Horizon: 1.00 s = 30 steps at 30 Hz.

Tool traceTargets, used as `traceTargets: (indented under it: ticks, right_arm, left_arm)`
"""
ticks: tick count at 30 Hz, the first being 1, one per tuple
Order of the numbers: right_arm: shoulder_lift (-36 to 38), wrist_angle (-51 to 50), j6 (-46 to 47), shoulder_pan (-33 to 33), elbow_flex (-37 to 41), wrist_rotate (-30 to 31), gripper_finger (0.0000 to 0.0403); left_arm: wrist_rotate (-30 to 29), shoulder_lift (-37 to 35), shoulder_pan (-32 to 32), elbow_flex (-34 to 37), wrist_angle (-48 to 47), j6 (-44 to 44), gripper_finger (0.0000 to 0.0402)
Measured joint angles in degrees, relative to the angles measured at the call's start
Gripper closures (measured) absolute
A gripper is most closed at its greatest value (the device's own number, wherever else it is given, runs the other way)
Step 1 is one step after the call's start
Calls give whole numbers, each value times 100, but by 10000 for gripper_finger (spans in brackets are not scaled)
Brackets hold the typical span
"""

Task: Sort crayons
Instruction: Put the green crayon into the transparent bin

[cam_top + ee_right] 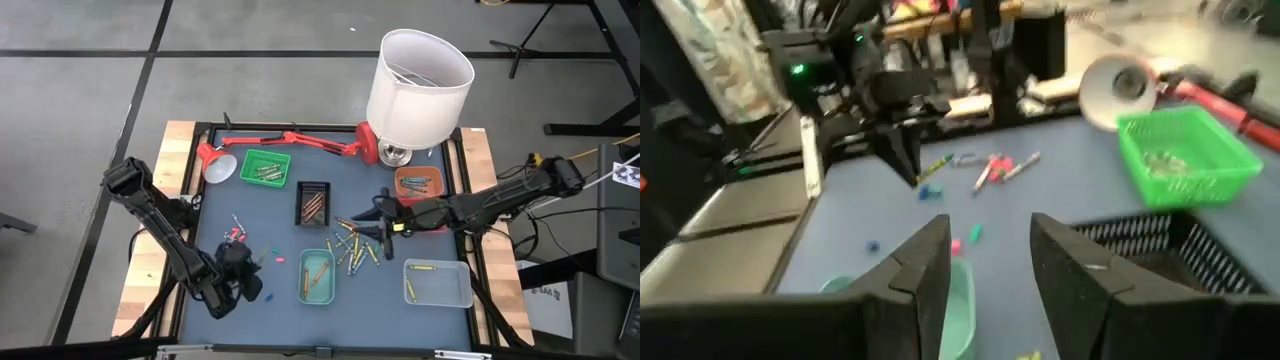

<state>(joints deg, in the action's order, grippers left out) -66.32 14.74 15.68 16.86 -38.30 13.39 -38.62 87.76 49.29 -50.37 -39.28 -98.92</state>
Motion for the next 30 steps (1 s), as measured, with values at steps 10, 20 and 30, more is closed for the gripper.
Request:
traceTargets:
  ticks: [10,20,30]
  right_arm:
    - [-1666,3012,-415,0,0,-41,265]
    - [-2754,3656,-413,0,-462,-46,265]
    - [-2956,3499,-420,0,-976,-48,265]
  left_arm:
    - [-2045,-8,-722,-7,1407,2593,391]
    - [-1862,-8,-1460,-11,3710,5527,391]
    - [-1061,-12,-1820,-12,4931,6895,391]
